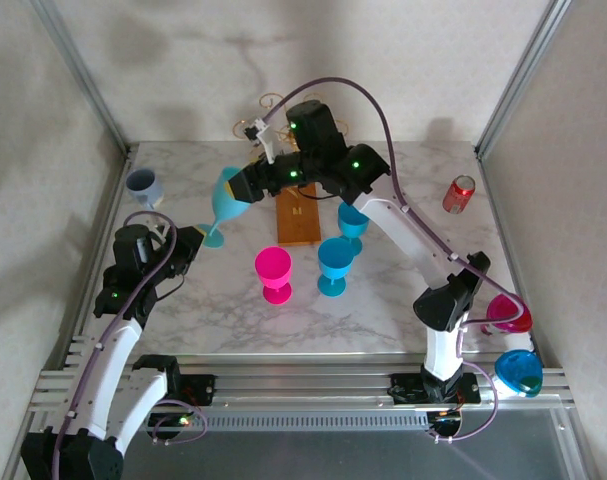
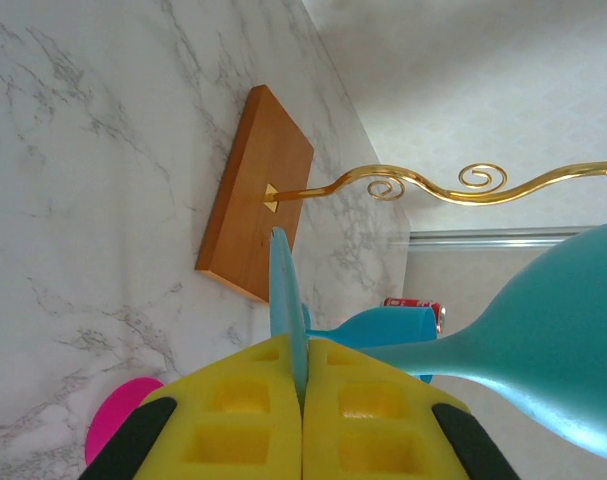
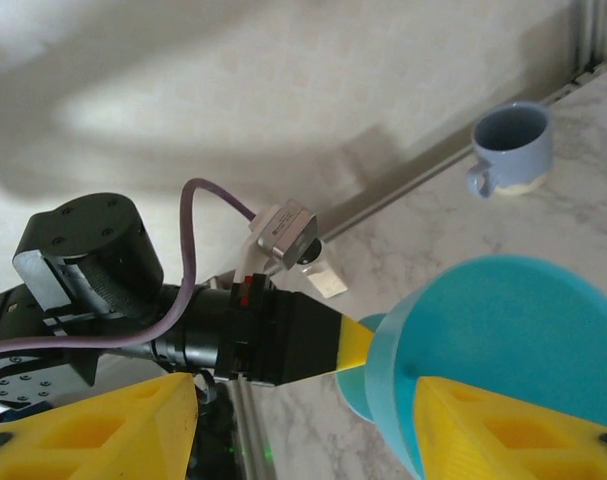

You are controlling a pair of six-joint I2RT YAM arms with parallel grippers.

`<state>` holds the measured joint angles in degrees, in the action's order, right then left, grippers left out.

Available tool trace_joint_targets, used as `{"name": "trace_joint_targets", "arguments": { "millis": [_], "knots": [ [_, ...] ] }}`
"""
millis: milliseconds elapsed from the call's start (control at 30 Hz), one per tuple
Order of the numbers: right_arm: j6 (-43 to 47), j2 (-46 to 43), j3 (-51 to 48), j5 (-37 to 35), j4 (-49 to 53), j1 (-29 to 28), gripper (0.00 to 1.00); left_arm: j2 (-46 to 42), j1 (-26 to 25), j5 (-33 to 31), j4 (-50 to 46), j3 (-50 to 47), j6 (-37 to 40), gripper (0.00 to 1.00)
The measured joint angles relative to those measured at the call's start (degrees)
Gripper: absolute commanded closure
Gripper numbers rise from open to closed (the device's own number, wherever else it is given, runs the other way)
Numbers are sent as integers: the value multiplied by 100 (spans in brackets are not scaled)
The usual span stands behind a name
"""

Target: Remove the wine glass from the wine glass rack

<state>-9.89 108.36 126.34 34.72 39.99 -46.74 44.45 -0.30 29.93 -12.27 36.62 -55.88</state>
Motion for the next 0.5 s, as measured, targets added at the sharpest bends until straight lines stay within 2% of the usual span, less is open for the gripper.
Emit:
{"name": "trace_joint_targets", "arguments": {
  "millis": [167,500],
  "knots": [
    [-63,20,0,111,15,0,44,-61,0,-20,-37,0,44,100],
    [-87,61,7,94,15,0,42,-138,0,-66,-66,0,63,100]
  ]
}}
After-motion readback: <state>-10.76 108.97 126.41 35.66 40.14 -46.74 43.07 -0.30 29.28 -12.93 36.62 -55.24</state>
